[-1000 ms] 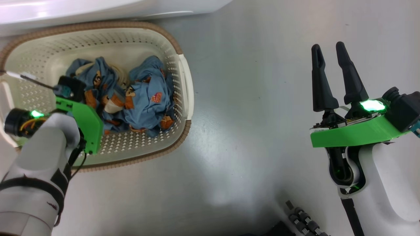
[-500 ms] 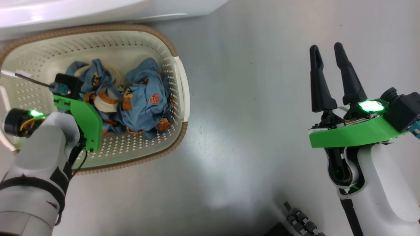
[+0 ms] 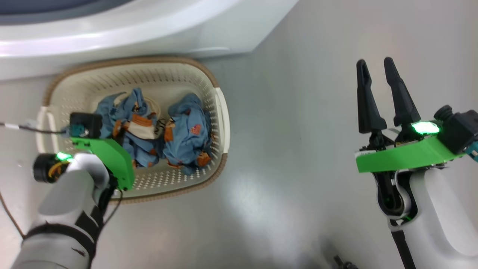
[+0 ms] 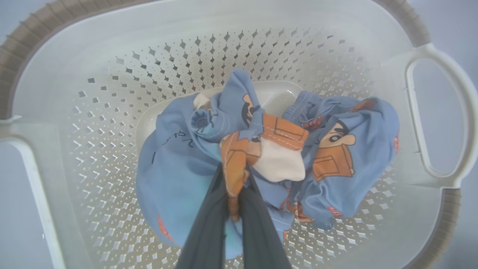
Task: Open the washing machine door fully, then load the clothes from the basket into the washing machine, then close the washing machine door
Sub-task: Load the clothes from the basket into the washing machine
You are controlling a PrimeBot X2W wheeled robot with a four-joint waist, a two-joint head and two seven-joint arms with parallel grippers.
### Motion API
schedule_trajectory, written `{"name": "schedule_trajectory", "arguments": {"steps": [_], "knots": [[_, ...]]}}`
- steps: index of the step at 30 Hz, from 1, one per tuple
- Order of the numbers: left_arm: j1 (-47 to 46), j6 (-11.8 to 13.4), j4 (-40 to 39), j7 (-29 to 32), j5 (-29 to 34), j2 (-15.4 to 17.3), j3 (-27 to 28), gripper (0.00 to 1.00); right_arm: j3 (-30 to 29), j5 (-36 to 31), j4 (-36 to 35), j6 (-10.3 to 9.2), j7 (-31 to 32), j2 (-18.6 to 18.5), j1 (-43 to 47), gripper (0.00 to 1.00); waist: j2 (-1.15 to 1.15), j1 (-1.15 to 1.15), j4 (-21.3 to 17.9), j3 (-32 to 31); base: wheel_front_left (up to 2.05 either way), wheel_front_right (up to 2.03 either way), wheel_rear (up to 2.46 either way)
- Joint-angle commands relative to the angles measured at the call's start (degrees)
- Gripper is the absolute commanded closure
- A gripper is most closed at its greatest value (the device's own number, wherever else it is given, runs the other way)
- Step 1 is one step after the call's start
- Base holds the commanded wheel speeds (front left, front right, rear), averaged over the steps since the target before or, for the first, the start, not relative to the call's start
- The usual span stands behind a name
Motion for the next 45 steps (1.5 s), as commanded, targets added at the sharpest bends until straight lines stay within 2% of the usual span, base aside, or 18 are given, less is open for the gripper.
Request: {"name": "schedule_trajectory", "arguments": {"steps": [1, 6, 13, 23, 35, 45], "knots": [[2.12, -0.27, -0.36, -1.65, -0.69, 1.26, 1.49, 1.00, 0.70, -0.35, -0.94, 0.43, -0.45, -0.55, 2.78, 0.00, 0.00, 0.00, 2.05, -3.72, 0.00, 0.00, 0.00], [5.26, -0.83, -0.54, -6.27, -2.87, -0.39, 1.76, 1.00, 0.30, -0.18, -0.17, 0.43, -0.45, -1.87, 5.04, 0.00, 0.00, 0.00, 3.88, -8.86, 0.00, 0.00, 0.00], [9.15, -0.90, -4.08, -9.55, -5.86, -1.38, 0.87, 1.00, -0.10, 0.30, 0.52, 0.43, -0.45, -3.21, 7.75, 0.00, 0.00, 0.00, 5.70, -14.43, 0.00, 0.00, 0.00], [14.34, -0.91, -12.56, -10.97, -9.05, 0.73, 0.86, 1.00, -0.84, 1.03, 1.61, 0.43, -0.45, -4.32, 12.21, 0.00, 0.00, 0.00, 8.26, -21.76, 0.00, 0.00, 0.00], [24.47, -0.92, -25.98, -10.99, -3.44, 3.13, 9.69, 1.00, -1.41, 1.67, 2.30, 0.43, -0.45, -5.31, 17.87, 0.00, 0.00, 0.00, 9.72, -29.19, 0.00, 0.00, 0.00], [35.48, 0.30, -40.32, -11.00, 3.86, 2.44, 18.75, 1.00, -2.99, 2.02, 1.77, 0.43, -0.45, -6.48, 23.14, 0.00, 0.00, 0.00, 10.80, -33.75, 0.00, 0.00, 0.00]]}}
